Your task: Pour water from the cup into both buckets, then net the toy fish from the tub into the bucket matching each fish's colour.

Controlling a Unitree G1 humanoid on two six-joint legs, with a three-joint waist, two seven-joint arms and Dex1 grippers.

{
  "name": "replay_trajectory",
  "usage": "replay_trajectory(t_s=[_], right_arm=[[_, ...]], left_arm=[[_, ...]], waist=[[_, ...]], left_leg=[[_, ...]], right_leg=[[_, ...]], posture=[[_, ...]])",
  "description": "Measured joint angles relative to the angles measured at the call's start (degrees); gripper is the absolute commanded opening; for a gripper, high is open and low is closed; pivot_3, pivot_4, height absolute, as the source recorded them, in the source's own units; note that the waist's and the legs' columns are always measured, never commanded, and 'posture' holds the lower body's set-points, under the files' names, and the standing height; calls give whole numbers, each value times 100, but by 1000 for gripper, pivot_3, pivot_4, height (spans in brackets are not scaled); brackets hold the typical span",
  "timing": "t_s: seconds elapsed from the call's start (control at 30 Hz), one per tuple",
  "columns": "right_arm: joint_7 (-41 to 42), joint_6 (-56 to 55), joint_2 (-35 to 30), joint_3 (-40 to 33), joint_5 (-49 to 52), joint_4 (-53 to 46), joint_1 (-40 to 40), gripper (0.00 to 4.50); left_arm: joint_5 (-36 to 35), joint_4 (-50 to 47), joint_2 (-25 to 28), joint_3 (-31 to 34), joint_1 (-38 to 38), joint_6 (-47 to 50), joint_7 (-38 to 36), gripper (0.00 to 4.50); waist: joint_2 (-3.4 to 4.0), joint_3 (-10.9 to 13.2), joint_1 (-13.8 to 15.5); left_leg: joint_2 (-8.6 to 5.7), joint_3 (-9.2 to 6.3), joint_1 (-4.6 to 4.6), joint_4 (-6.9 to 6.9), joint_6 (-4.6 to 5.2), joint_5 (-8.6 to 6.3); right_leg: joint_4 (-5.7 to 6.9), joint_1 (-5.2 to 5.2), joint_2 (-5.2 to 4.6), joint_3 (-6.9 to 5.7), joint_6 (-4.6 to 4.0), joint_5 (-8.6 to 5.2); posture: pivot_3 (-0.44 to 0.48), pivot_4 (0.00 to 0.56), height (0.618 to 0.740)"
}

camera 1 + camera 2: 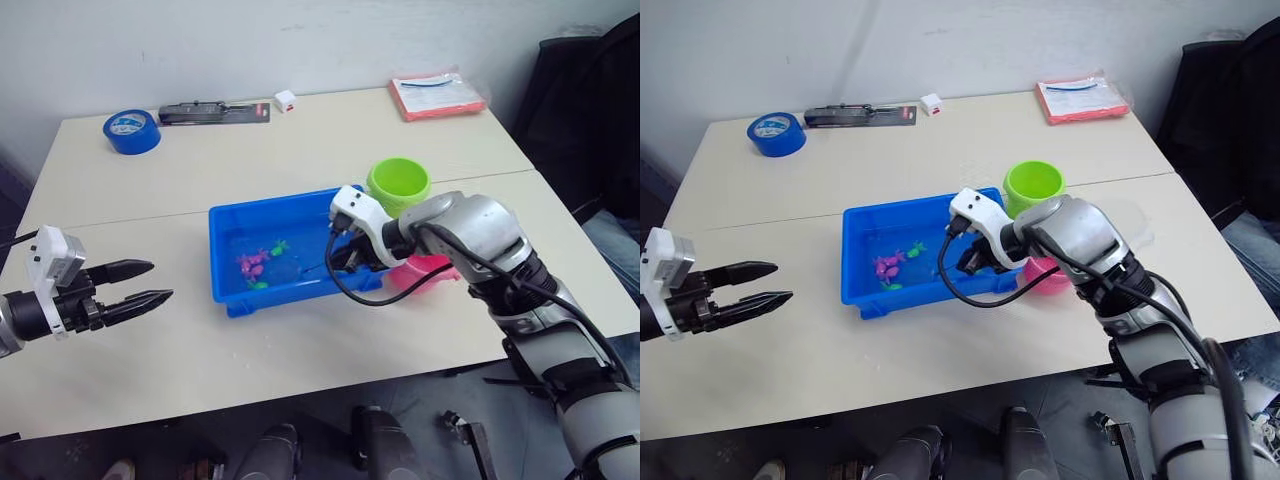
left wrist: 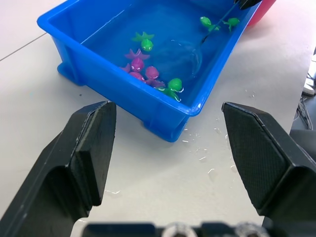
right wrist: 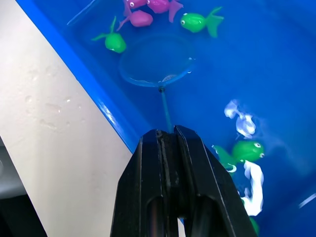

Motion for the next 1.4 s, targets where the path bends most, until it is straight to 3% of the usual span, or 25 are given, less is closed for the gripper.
replay_trajectory(t_s=[0.57,0.8,1.03,1.4], right_arm=[[-235,-309,390,-10,-245,507,-147,793],[-374,-507,223,-2,-617,663,-148,793],[-120,-140,-99,6,-536,127,-108,793],[-21,428,3,153,-200,-539,155,793]], left_arm=[[-85,-231,-1,123,165,49,124,3709],[-85,-238,-1,111,124,38,202,3709],[-84,-220,-10,-7,6,-8,221,3709],[-84,-189,-10,-104,-69,-14,230,3709]], waist=[[2,1,-26],[3,2,-19],[4,2,-27],[4,2,-26]], left_leg=[[1,4,0,-6,0,0],[0,5,0,-7,0,0],[3,7,-1,-9,0,0],[4,10,0,-9,0,0]], right_leg=[[1,-7,1,-1,-2,1],[1,-8,1,-2,-3,0],[0,-10,3,1,-3,0],[2,-10,3,1,-3,0]], posture=[[0,150,740],[0,150,740],[0,150,740],[0,150,740]])
